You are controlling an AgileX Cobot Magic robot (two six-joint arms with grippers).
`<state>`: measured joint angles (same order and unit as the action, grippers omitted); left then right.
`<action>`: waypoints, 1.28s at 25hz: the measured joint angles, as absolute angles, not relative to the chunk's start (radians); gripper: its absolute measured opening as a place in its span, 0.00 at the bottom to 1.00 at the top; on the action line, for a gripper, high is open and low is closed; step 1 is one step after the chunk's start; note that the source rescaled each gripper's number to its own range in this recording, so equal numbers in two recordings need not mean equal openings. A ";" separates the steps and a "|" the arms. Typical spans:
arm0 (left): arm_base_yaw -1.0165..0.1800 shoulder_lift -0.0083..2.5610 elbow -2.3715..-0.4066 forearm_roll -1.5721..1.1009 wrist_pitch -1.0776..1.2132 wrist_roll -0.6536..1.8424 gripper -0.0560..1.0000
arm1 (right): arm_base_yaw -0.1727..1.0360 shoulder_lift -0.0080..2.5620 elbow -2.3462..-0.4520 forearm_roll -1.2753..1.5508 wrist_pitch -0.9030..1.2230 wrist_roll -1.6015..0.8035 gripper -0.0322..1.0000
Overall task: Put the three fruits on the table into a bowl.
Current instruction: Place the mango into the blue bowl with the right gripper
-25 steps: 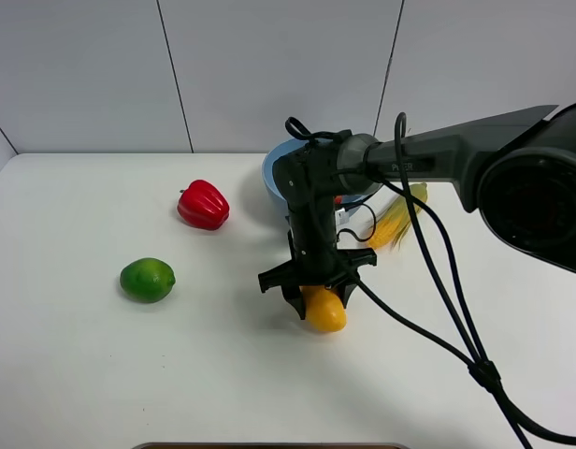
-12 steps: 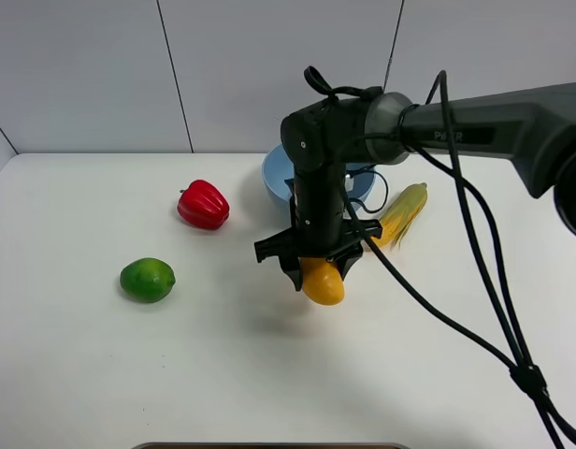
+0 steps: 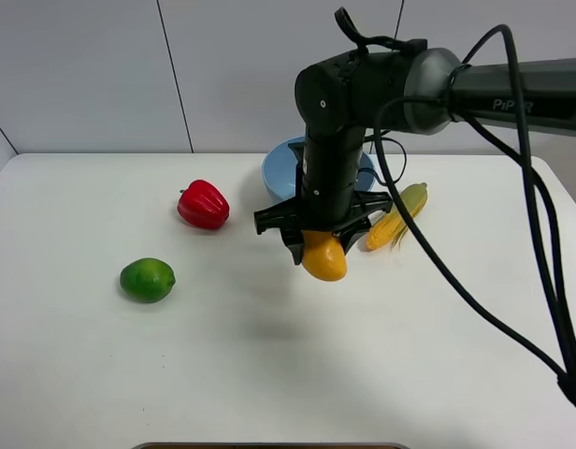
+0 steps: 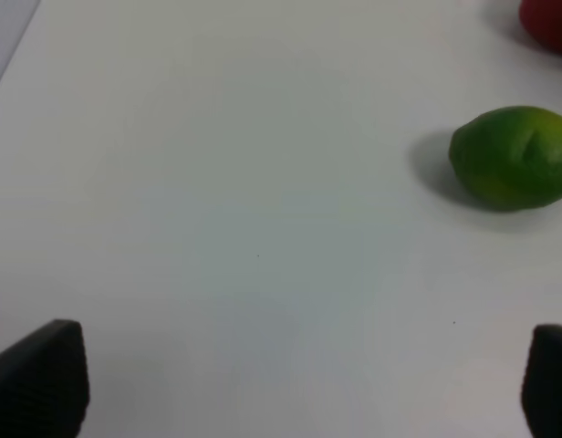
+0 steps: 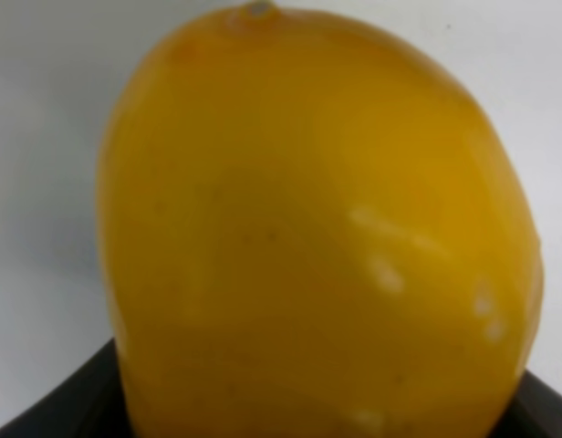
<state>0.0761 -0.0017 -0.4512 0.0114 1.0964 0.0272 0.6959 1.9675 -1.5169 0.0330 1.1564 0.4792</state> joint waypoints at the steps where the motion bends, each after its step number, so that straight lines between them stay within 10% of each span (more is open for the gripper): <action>1: 0.076 -0.002 -0.451 0.011 1.096 0.027 0.80 | 0.696 1.968 -1.533 0.032 1.157 0.468 0.03; 32: 0.076 -0.002 -0.451 0.011 1.096 0.027 0.80 | 0.459 2.051 -1.770 -0.005 0.759 0.184 0.03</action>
